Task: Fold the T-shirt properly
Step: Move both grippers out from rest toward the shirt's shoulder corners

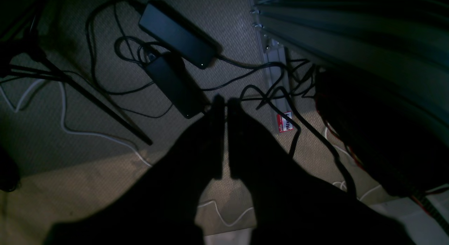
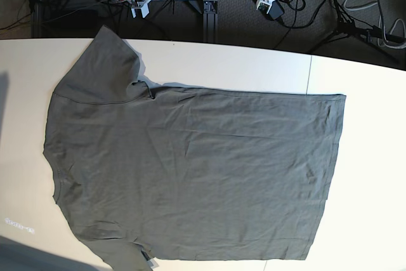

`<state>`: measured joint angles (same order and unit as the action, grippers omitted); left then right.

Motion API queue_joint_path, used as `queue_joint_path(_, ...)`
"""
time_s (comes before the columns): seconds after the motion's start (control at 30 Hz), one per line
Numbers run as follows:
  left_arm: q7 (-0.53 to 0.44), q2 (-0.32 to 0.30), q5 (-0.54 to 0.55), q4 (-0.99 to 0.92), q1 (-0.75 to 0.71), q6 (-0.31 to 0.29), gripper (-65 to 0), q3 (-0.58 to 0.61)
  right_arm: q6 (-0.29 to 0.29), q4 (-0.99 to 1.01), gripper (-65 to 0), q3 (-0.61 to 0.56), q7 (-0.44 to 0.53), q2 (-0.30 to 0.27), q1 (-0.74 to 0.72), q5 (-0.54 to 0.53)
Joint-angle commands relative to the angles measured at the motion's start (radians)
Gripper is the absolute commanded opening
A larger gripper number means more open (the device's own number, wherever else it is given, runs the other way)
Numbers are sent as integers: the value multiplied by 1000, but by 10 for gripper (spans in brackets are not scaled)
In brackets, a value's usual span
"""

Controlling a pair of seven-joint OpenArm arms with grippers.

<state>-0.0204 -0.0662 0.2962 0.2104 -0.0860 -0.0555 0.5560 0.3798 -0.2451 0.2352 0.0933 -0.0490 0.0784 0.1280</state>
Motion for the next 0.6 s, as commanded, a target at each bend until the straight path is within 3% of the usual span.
queue_joint_path(0.0,-10,3,0,5,-3,22,-630,-1,-62,-6,-650,-1,12,-1,2,-4)
queue_joint_path(0.43,-6,-4,44,5,-7,21,-630,-1,-61,-6,-650,-1,3,-12,3,-4)
queue_joint_path(0.57,-5,-4,44,6,-21,-2,-630,-1,-35,-9,-650,-1,0,-35,18,-5)
